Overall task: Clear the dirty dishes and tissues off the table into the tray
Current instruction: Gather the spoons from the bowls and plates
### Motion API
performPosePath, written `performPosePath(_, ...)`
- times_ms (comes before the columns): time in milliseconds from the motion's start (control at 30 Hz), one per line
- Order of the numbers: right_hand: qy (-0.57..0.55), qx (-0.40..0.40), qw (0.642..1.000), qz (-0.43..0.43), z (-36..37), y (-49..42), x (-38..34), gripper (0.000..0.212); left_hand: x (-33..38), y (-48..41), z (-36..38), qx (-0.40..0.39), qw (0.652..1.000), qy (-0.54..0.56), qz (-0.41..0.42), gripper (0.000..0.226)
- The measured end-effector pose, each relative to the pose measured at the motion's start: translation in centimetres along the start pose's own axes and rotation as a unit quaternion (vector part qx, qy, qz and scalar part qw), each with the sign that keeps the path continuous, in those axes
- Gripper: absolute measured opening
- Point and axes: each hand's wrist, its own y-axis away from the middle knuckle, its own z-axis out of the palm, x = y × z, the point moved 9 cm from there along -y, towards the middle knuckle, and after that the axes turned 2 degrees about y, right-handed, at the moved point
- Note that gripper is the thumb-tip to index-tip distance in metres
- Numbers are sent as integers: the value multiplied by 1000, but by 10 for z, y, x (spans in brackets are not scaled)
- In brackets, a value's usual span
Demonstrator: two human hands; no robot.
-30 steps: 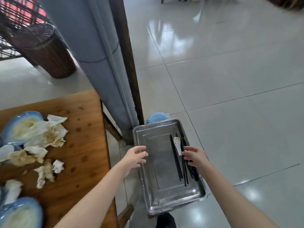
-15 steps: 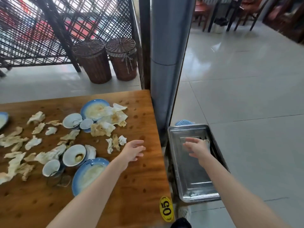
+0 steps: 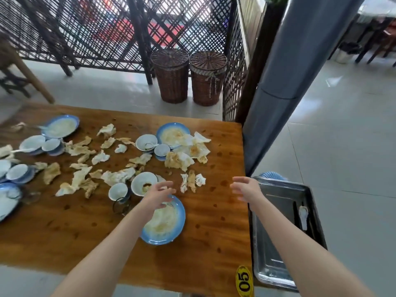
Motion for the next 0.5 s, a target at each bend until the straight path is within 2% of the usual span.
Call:
performPosePath(300,68,-70,994,-38,111,-20,-68,15,0,-12,-95,83,995,57,-1,19)
performPosePath(500,96,-89,991,-39,181,-34,-108,21,12,-43,-169,86,995,50,11,25)
